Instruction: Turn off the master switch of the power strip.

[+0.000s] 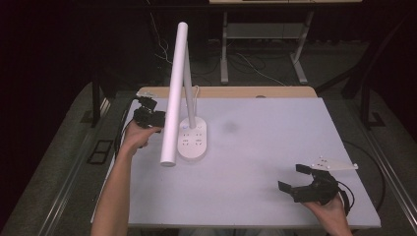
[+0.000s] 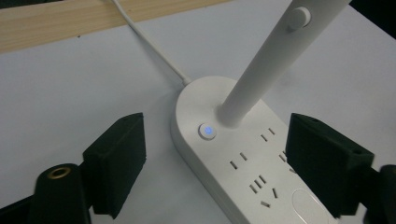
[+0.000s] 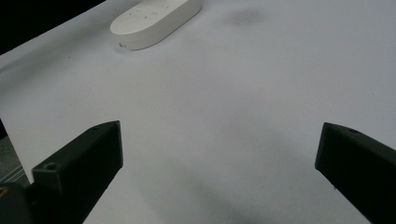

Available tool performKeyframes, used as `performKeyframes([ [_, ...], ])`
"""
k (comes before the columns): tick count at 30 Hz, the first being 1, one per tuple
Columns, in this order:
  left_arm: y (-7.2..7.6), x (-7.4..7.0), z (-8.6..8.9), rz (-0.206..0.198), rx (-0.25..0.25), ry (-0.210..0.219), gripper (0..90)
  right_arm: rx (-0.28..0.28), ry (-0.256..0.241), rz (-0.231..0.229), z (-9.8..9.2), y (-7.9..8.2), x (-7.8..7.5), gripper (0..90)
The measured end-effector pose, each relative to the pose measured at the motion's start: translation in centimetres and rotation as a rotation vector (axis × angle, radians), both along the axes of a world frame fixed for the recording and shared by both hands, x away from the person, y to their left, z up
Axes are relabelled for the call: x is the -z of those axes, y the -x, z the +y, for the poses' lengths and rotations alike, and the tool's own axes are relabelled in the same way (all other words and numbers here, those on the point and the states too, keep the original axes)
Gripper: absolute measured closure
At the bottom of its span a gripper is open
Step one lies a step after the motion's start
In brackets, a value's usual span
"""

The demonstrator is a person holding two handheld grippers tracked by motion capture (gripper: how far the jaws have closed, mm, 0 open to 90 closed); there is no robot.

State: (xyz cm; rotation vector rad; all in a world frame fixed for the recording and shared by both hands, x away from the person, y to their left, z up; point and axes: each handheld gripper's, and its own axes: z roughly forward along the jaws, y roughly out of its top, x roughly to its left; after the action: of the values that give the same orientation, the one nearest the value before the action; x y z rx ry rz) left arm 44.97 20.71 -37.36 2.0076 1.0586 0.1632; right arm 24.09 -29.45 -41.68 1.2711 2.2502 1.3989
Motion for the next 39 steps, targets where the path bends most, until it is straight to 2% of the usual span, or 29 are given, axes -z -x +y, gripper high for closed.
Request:
performKeyframes([
  [1,0.0,0.1,-0.1,0.010,-0.012,0.015,21.7,0.000,0.001,0.000,0.0,0.0,0.0,0.3],
  [3,-0.2,0.3,-0.1,-0.001,-0.012,0.015,25.3,0.001,0.002,0.002,0.0,0.0,0.0,0.3],
  [6,-0.3,0.6,-0.2,0.003,-0.030,0.057,31.4,0.002,0.006,0.006,0.0,0.0,0.0,0.3],
  [13,-0.7,1.0,-0.4,0.004,-0.048,0.094,45.4,0.001,0.010,0.007,0.0,0.0,0.1,0.3],
  [17,-0.8,1.5,-0.7,0.017,-0.057,0.105,52.2,0.002,0.011,0.006,-0.1,0.0,0.1,0.3],
  [18,-0.9,1.6,-0.8,0.020,-0.059,0.107,56.8,0.003,0.012,0.009,-0.1,0.0,0.1,0.3],
  [20,-0.9,1.9,-0.9,0.024,-0.065,0.119,58.8,0.003,0.014,0.010,-0.1,0.0,0.1,0.3],
  [29,-1.3,2.9,-1.5,0.058,-0.077,0.119,79.8,0.002,0.019,0.009,-0.1,-0.1,0.2,0.3],
  [32,-1.4,3.1,-1.8,0.061,-0.074,0.105,88.9,0.001,0.020,0.010,0.0,-0.1,0.2,0.3],
  [39,-1.5,3.9,-2.6,0.075,-0.077,0.087,90.0,-0.003,0.024,0.008,0.0,-0.1,0.2,0.3],
])
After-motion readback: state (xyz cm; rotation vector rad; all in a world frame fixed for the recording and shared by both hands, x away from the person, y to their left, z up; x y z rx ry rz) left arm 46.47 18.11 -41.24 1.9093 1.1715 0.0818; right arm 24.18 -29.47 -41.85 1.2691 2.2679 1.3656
